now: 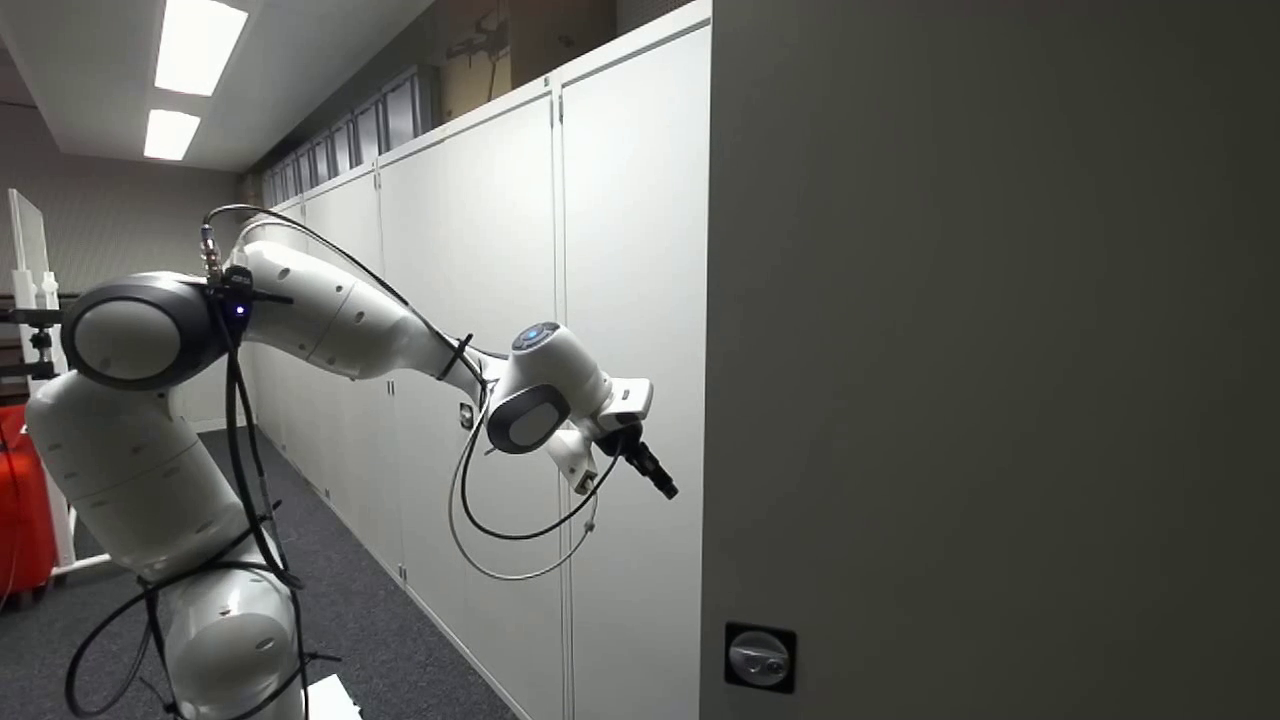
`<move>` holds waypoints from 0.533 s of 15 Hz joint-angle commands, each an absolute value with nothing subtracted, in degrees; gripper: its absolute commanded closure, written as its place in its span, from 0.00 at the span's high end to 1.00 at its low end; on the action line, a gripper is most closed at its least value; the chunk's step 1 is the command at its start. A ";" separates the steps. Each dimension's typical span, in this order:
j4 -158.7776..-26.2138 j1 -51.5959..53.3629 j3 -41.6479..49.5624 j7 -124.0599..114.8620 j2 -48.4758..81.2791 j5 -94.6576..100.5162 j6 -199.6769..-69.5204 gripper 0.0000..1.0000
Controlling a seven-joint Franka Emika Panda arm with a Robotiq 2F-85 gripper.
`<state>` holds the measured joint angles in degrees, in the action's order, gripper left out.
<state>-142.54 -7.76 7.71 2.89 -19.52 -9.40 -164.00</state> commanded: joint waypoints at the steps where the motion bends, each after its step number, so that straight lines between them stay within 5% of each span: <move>1: -141.93 -11.21 4.11 -4.69 -16.71 -3.77 -169.45 1.00; 8: -140.90 -23.81 -6.49 -19.79 -14.03 8.02 -174.78 1.00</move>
